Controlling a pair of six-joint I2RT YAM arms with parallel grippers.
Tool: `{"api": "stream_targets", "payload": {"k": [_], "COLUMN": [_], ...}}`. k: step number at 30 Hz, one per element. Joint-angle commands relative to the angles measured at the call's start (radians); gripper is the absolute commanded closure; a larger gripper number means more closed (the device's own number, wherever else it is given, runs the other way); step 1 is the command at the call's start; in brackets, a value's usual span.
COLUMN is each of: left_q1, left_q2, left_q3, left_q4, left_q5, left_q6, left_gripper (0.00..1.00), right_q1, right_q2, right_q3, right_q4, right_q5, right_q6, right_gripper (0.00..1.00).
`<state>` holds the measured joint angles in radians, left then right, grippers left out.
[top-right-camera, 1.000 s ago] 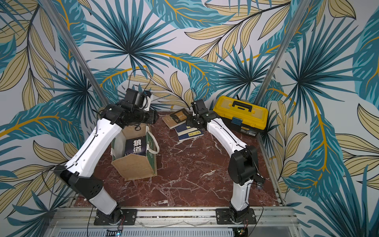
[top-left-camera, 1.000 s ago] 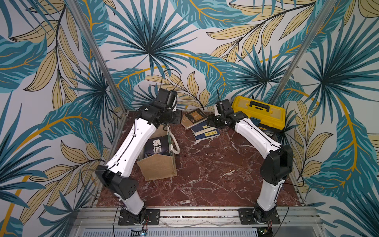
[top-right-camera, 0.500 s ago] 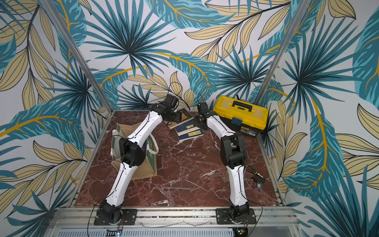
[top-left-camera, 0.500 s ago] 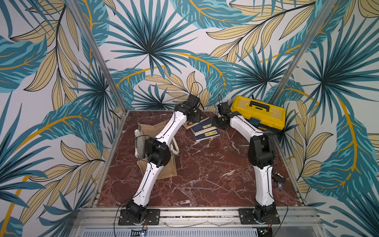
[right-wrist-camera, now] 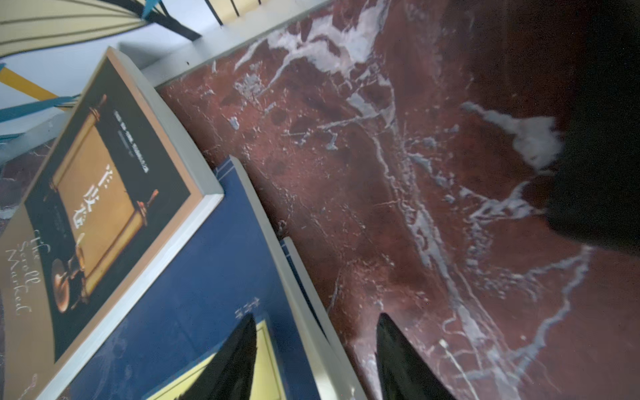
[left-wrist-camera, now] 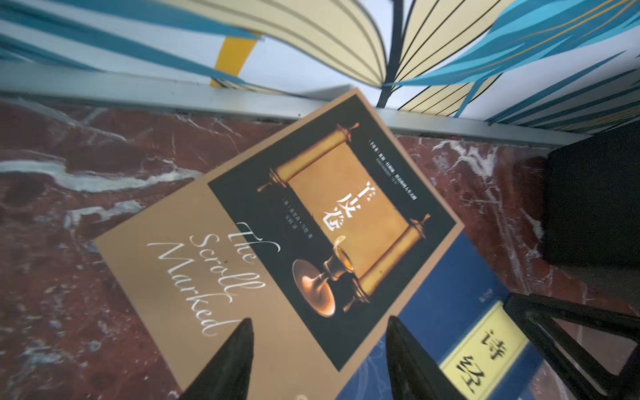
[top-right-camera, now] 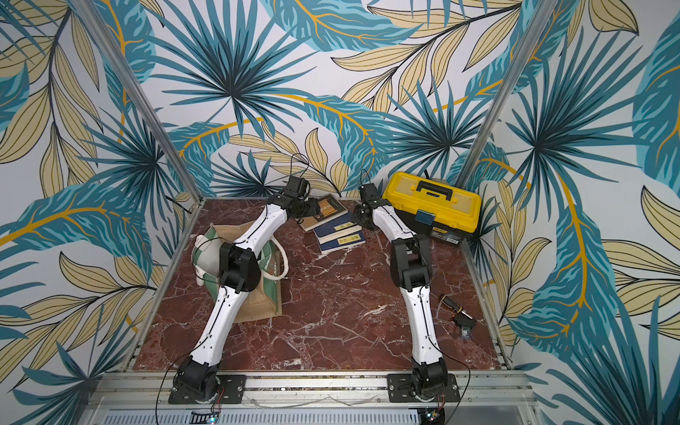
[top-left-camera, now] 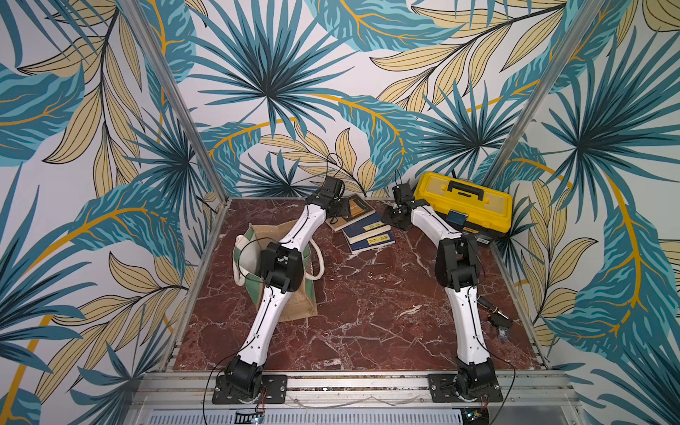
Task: Put the books into the canvas bag
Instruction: Move the book to the center of the board.
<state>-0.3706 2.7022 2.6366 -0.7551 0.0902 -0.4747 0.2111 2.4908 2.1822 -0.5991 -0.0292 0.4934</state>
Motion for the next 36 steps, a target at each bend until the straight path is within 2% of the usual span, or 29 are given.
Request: {"api": "stream_targets", "payload": {"k": [1,7,11,16,26,36], "left_q1": [0.005,0.000,-0.019,-0.059,-0.155,-0.349], "left_q2": [0.040,0.005,-0.039,-0.124,-0.306,-0.522], "left_q3": [-0.056,-0.172,-0.261,-0.412,-0.729,-1.014], "left_q4": [0.020,-0.008,-0.033,-0.035,-0.047,-0.019], "left_q5": [0.066,0.150,0.211,0.241,0.301,0.224], "left_q6": [-0.035,-0.064,-0.044,-0.038,-0.071,-0.150], "left_gripper": [0.38,0.39,0.41,0.41,0.43,0.43], "right_q1": [0.004,0.005,0.013,0.023,0.033,0.030], "right_q2": [0.034,0.020,-0.050,-0.133,-0.356,-0.629], "right_q3": [0.013,-0.046,-0.185,-0.344,-0.655,-0.897], "right_q4": [-0.033,-0.022,0.057,0.121,0.157,0.053], "right_q5": [-0.054,-0.156,-0.196,-0.224,-0.220,-0.167], "right_q6": [0.020,0.045,0.064,0.075,0.052,-0.003], "right_gripper": [0.44,0.57,0.67,0.73,0.74,0.73]}}
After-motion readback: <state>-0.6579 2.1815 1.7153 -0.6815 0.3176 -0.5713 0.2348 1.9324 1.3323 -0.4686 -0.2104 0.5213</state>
